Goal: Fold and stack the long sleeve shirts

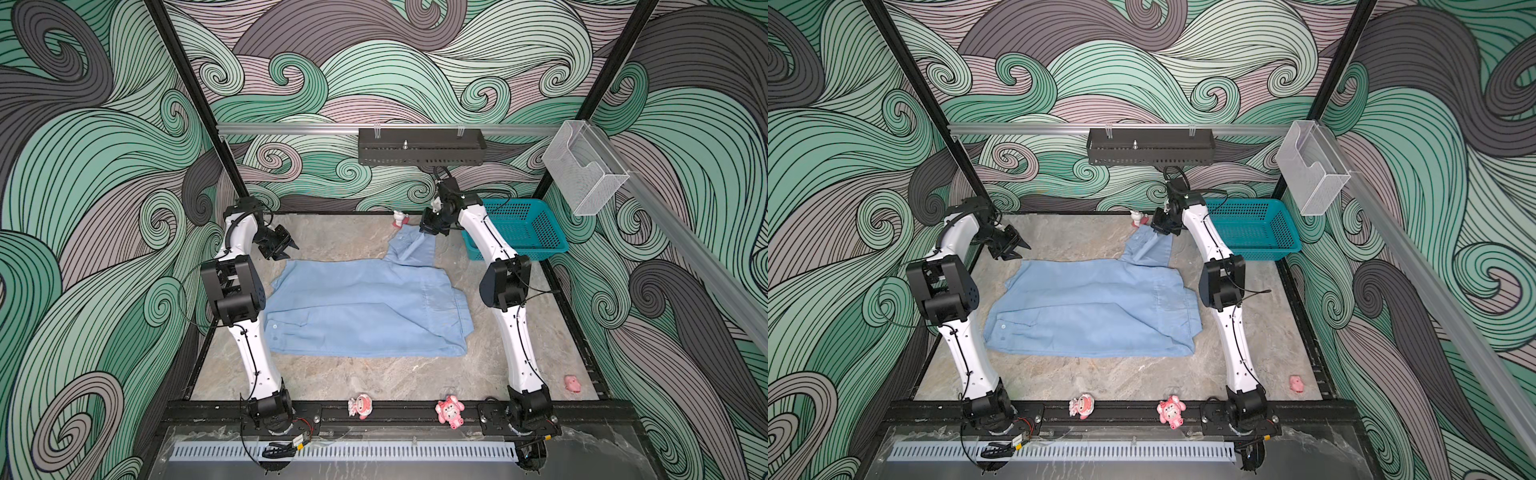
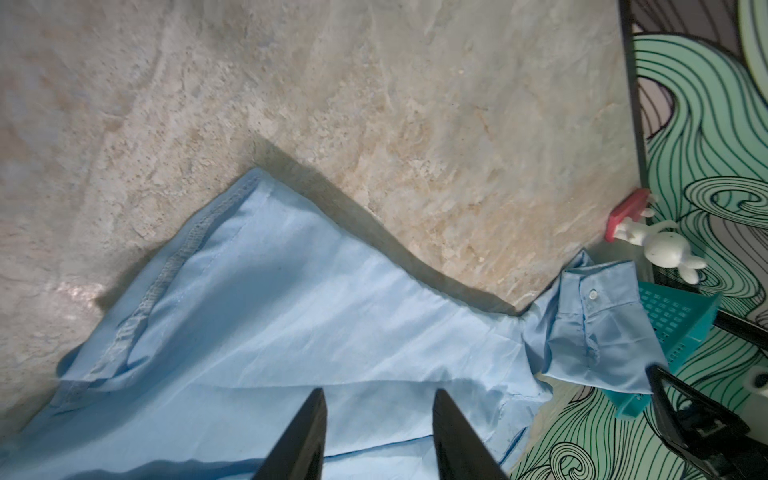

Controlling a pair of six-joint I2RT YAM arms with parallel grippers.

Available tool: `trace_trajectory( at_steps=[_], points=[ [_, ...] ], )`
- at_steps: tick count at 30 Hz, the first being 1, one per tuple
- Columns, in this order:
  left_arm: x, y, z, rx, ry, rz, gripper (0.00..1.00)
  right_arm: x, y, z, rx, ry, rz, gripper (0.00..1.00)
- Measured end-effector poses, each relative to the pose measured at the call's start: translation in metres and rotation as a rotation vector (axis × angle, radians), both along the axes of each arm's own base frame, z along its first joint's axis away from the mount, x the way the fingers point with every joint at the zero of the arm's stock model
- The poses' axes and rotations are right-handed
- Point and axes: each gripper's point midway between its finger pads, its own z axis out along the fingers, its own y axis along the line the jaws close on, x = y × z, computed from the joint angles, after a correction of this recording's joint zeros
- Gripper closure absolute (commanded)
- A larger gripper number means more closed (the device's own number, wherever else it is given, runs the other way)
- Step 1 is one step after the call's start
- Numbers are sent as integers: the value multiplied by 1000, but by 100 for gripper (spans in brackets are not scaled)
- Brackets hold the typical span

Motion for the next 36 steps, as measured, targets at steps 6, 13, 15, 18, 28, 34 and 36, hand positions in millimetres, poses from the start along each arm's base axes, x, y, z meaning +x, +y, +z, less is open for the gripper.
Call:
trace_trajectory(
  at_steps=[6, 13, 15, 18, 28, 34, 36],
  points=[
    [-6, -6, 8, -19, -23, -18, 56, -5, 16, 90, 119, -160, 33, 100],
    [-13, -11, -3, -44, 3, -27, 56, -9, 26, 140, 218, -250, 53, 100],
    [-13, -11, -1, -45, -4, -30, 56, -8, 28, 150, 235, -268, 52, 100],
    [-13, -12, 5, -48, -18, -34, 56, -8, 30, 171, 270, -317, 60, 100],
    [-14, -15, 19, -52, -57, -49, 56, -1, 36, 196, 334, -394, 64, 100],
    [-17, -15, 13, -56, -42, -46, 56, 8, 28, 174, 302, -360, 39, 100],
    [-18, -14, 12, -56, -40, -45, 56, 13, 24, 169, 298, -360, 33, 100]
  ],
)
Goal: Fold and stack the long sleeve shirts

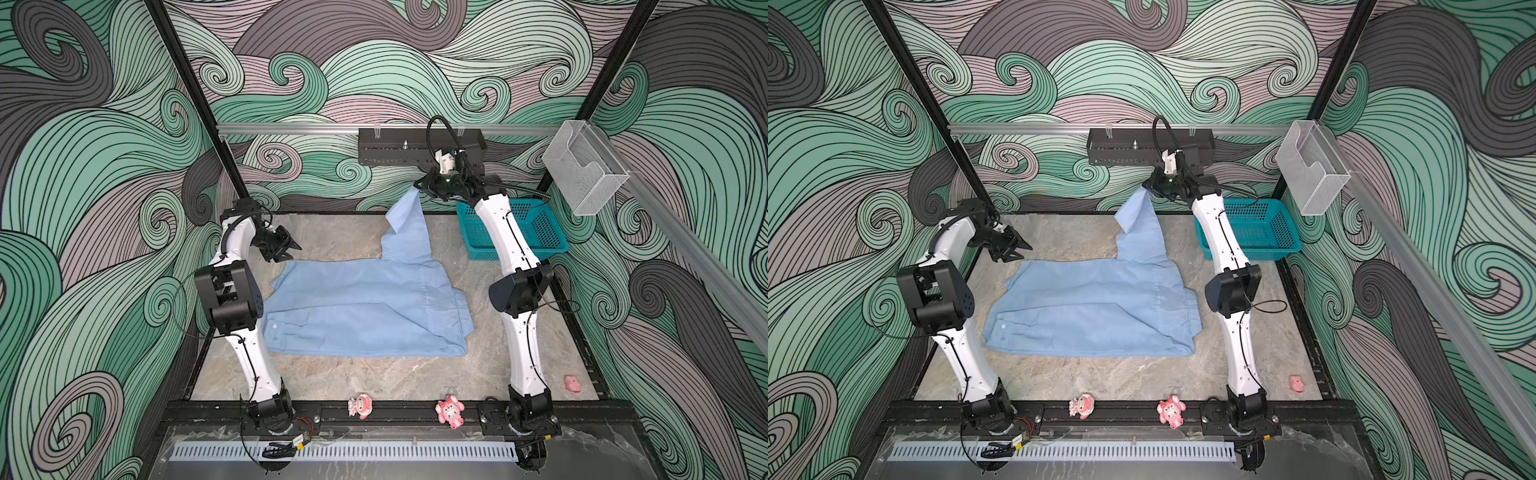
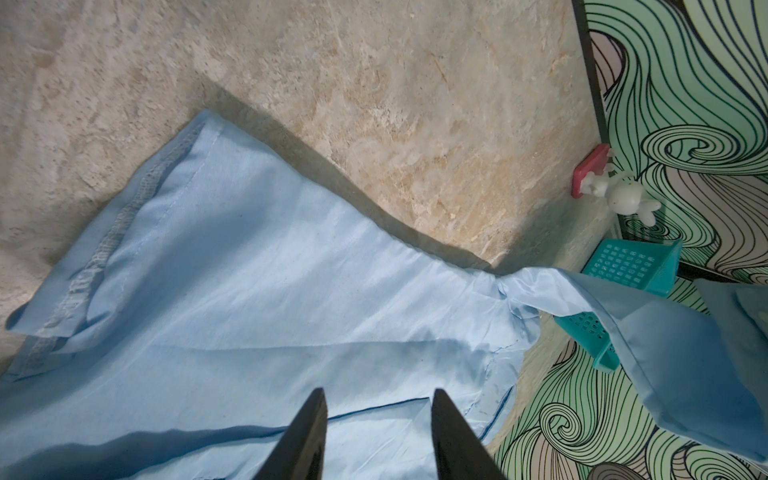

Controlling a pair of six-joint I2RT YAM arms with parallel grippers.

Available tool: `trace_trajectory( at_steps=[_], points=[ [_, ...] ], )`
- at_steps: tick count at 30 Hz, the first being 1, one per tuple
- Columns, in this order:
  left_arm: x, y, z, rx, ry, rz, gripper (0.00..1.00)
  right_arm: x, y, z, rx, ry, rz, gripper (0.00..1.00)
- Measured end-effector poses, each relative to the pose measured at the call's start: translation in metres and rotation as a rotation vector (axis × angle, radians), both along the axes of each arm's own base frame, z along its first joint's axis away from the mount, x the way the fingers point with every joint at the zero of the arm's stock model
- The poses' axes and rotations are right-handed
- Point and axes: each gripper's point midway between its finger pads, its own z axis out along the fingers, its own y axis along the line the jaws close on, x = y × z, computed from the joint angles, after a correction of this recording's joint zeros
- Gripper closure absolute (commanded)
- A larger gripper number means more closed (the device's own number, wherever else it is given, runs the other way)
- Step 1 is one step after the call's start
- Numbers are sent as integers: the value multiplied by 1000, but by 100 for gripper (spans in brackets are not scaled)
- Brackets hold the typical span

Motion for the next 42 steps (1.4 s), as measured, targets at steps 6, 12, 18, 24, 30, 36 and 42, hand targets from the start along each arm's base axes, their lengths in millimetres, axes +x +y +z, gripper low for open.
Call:
trace_trajectory(
  at_steps=[6, 12, 18, 24, 30, 36, 42],
  points=[
    [2, 11, -6, 16, 19, 19, 56, 3, -4, -7, -4, 18, -7, 100],
    [31, 36, -30, 104, 44, 22, 56, -5, 1, -25, -29, 61, 12, 100],
    [43, 56, -66, 195, 133, 11, 57, -12, 3, -42, -58, 97, 32, 100],
    [30, 62, -100, 238, 248, 1, 58, -16, 2, -35, -63, 81, 37, 100],
    [45, 66, -101, 246, 216, 4, 60, -19, 1, -26, -66, 58, 43, 100],
    [51, 59, -108, 224, 212, -7, 65, -19, 2, -32, -73, 71, 47, 100],
    [52, 55, -118, 204, 224, -18, 81, -19, 2, -33, -77, 69, 50, 100]
  ],
)
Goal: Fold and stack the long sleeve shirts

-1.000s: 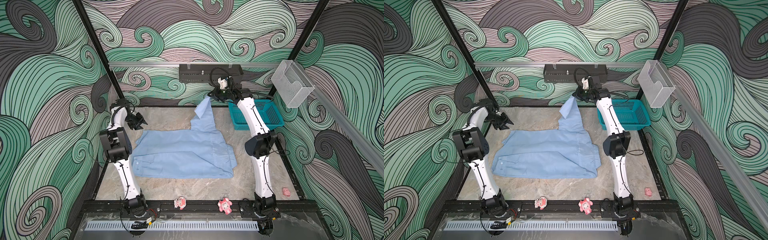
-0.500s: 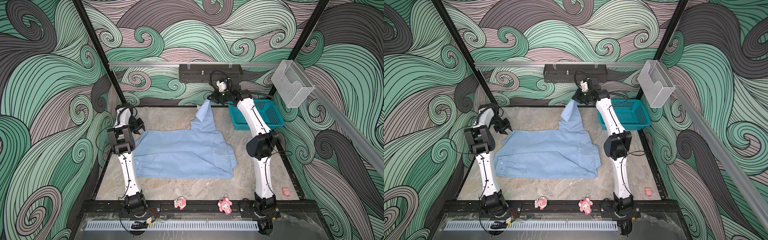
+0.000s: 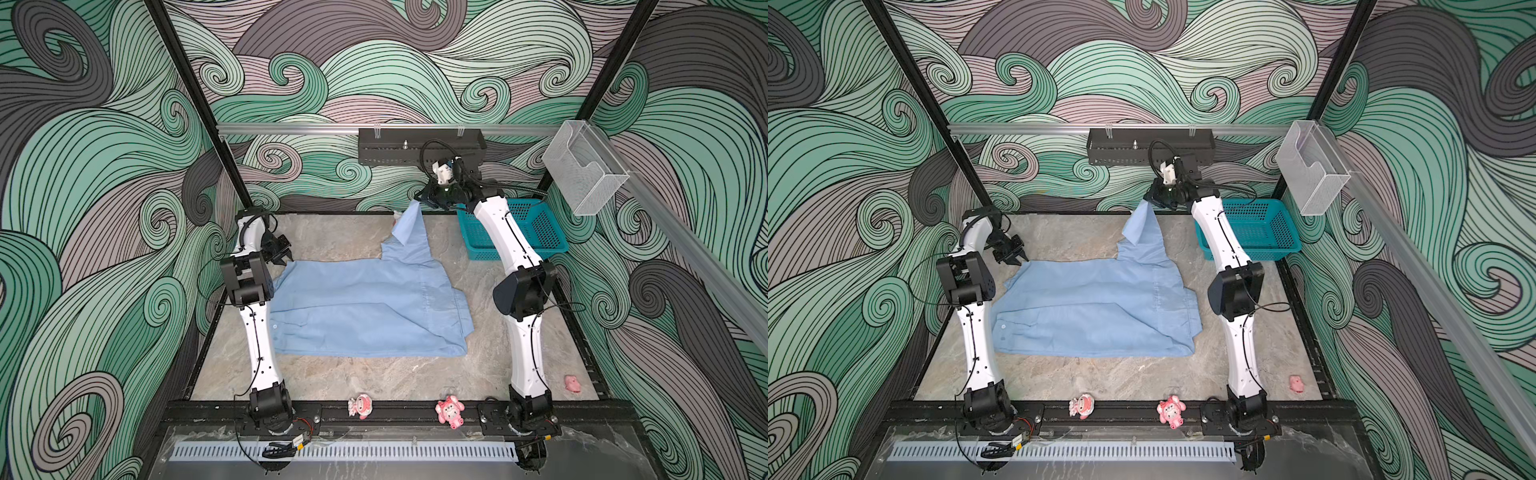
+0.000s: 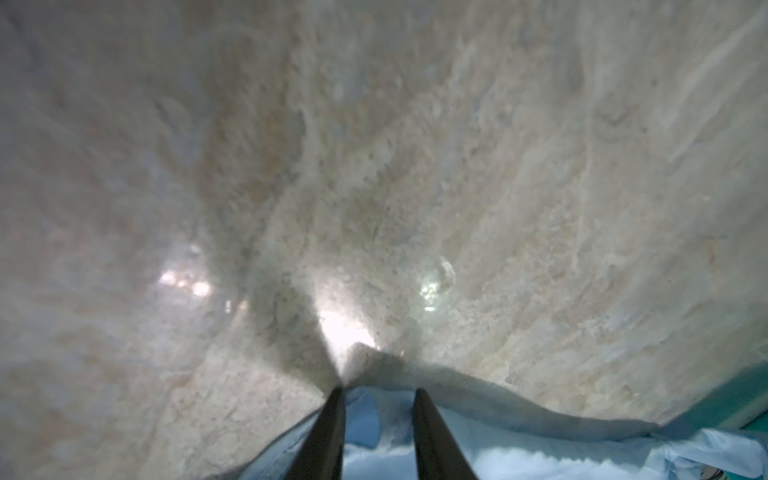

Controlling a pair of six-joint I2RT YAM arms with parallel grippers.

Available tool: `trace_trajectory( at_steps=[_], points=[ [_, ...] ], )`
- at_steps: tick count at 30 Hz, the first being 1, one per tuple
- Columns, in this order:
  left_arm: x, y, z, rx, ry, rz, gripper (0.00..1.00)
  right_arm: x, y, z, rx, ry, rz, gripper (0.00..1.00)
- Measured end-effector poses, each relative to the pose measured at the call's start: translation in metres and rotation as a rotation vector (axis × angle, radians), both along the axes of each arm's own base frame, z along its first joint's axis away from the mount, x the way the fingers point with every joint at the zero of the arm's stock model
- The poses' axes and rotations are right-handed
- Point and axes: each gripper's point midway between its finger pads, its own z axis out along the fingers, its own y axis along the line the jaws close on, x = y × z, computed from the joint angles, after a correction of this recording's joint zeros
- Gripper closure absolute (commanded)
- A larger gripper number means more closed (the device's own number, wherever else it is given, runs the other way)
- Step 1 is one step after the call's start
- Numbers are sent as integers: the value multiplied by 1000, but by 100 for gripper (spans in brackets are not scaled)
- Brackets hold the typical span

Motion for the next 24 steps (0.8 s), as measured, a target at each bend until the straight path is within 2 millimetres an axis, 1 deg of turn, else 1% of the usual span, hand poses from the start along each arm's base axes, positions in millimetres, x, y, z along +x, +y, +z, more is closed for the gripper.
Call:
trace_trajectory(
  at_steps=[3, 8, 13, 16, 19, 20, 22, 24],
  points=[
    [1, -1, -1, -3, -2, -4, 100, 0, 0, 0, -3, -4, 3, 100],
    [3, 3, -1, 14, -9, -3, 100, -1, -2, -4, -10, 3, 4, 100],
    [3, 14, -2, 55, -8, 8, 100, -1, -12, -7, -20, 16, -17, 100],
    [2, 19, -1, 79, -7, 11, 96, -1, -20, 1, -23, 2, -36, 100],
    [2, 21, 0, 90, -6, 11, 93, -2, -27, 14, -22, -22, -52, 100],
    [2, 21, 0, 91, -6, 12, 93, -3, -28, 17, -22, -27, -56, 100],
    [2, 20, 0, 88, -7, 14, 99, -5, -30, 26, -18, -44, -59, 100],
    [2, 19, 1, 77, -9, 14, 100, -7, -31, 33, -15, -55, -60, 100]
  ],
)
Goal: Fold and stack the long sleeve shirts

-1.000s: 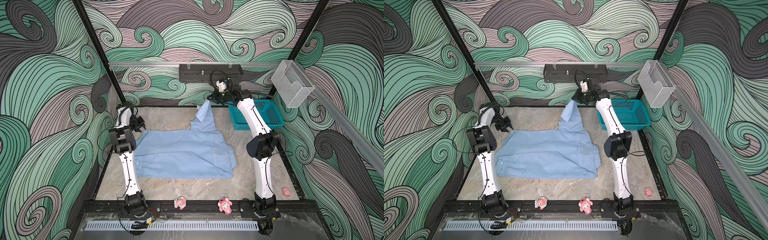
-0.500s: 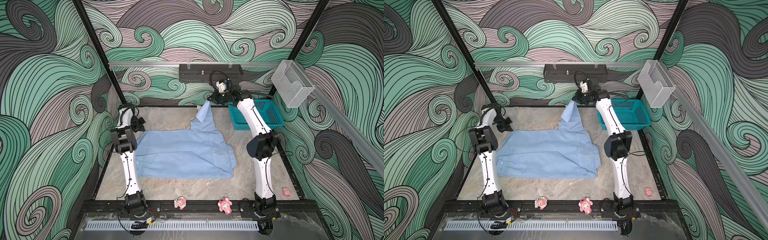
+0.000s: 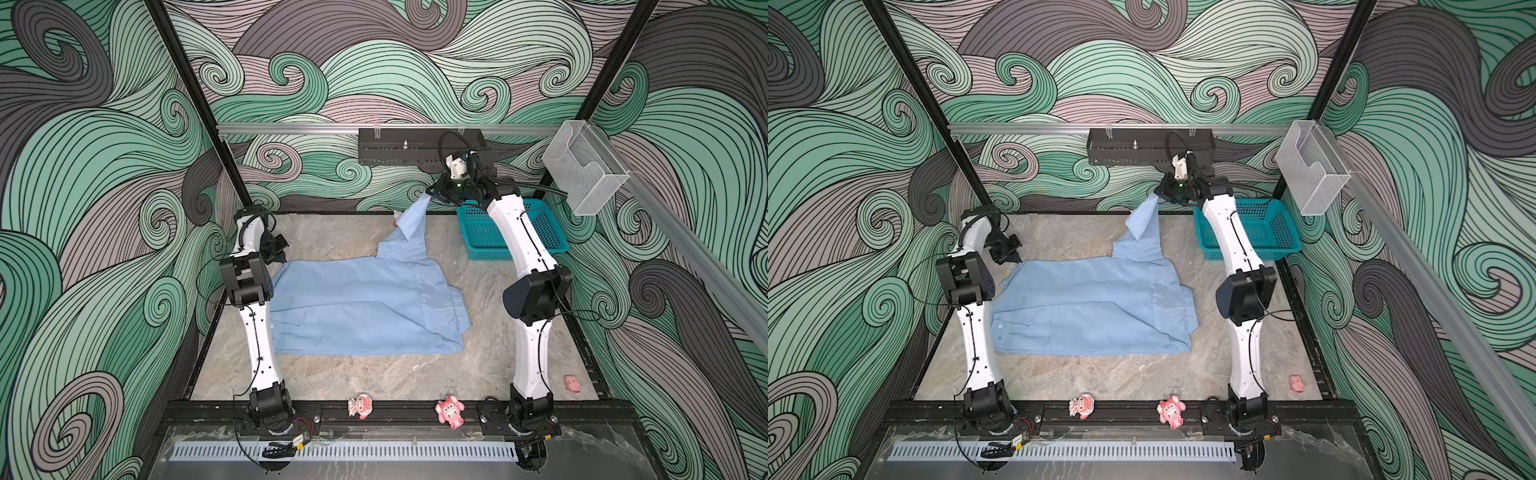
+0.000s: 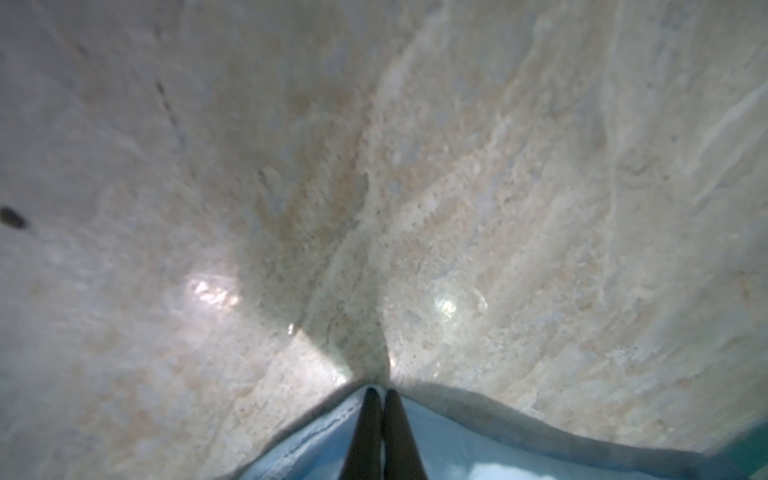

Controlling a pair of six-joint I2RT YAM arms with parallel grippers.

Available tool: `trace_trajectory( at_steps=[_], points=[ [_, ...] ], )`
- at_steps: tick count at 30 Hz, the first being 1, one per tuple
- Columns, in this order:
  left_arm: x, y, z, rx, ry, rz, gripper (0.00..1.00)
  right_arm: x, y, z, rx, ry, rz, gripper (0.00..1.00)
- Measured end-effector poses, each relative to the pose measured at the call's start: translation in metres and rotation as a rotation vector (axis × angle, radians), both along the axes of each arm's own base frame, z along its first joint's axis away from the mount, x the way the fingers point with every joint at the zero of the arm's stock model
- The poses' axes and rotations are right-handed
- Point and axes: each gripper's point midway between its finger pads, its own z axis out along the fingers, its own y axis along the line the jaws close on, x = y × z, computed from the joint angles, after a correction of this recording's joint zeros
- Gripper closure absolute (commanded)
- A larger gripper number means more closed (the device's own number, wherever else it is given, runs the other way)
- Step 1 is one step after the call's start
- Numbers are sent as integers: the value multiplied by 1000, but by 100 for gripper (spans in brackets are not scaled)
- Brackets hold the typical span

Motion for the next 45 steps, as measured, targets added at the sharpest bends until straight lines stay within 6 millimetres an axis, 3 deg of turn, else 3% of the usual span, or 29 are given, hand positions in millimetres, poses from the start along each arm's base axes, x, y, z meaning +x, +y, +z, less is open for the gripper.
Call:
trace_trajectory(
  at_steps=[5, 8, 11, 16, 21, 26, 36, 45],
  points=[
    [0, -8, 4, -43, -9, -3, 100, -7, 0, 12, 5, -15, 4, 100],
    [0, -11, 18, -57, -27, -11, 100, -20, -3, 16, 2, -4, 5, 100],
    [-5, -13, 42, -57, -58, -23, 100, -45, -9, 23, -5, 12, 4, 100],
    [-29, -14, 86, -40, -98, -31, 100, -99, -26, 40, -14, 15, -17, 100],
    [-61, -17, 101, -33, -90, -25, 100, -148, -39, 47, -2, 27, -46, 100],
    [-88, -22, 90, -28, -43, -29, 100, -192, -50, 30, -2, 84, -74, 100],
    [-129, -16, 75, 30, 19, -16, 100, -281, -72, -31, -5, 244, -146, 100],
    [-151, -8, 71, 104, 55, -13, 94, -331, -89, -67, -3, 323, -212, 100]
  ],
)
